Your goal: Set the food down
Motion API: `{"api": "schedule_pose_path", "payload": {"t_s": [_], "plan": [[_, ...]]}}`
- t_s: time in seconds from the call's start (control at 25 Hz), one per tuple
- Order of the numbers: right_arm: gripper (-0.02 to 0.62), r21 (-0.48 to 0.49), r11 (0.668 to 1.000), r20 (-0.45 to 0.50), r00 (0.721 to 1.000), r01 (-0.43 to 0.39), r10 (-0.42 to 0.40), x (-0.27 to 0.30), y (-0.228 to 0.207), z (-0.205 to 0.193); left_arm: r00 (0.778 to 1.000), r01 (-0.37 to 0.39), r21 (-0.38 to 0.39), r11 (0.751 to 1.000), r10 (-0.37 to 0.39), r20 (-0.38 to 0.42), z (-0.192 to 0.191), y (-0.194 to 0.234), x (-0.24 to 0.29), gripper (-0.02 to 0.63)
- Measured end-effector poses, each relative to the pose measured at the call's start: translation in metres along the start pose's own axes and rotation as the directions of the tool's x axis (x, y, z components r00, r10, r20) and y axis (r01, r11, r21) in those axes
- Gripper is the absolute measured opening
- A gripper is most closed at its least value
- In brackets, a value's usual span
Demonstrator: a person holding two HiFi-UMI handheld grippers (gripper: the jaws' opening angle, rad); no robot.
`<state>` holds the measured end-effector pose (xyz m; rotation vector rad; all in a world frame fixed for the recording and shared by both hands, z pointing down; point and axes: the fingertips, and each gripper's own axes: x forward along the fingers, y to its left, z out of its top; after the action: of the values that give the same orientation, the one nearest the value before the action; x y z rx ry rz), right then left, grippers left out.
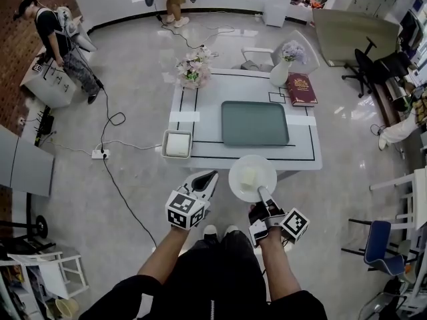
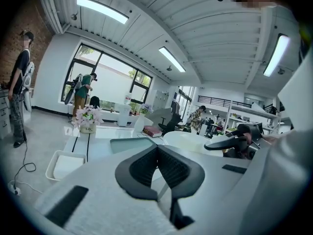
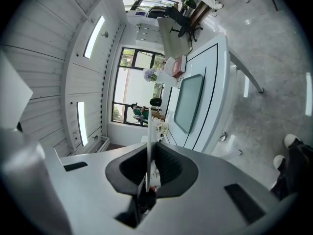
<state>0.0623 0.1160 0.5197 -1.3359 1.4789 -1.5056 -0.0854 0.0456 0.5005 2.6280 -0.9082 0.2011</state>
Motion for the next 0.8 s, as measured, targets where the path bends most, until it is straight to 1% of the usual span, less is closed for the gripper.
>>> {"api": "schedule_pose_path", "payload": {"t_s": [0.4, 0.68, 0.8], "plan": [[0.023, -0.006, 1.000, 0.001, 1.000, 0.019, -0.019, 0.010, -0.007, 0.031, 1.000, 0.000, -0.014, 1.000, 0.000, -0.013, -0.001, 0.001, 0.030, 0.005], [0.023, -0.027, 1.000, -0.030, 1.000, -0.006, 0.005, 0.032, 0.000, 0.053, 1.000, -0.024, -0.026, 0.999, 0.024, -0.006, 0.004, 0.009, 0.055, 0.005], [0.023, -0.031, 1.000, -0.044, 0.999, -0.001, 0.000, 0.042, -0.003, 0.064, 0.999, -0.035, -0.029, 0.999, 0.035, -0.005, 0.007, 0.013, 0.068, 0.005]]}}
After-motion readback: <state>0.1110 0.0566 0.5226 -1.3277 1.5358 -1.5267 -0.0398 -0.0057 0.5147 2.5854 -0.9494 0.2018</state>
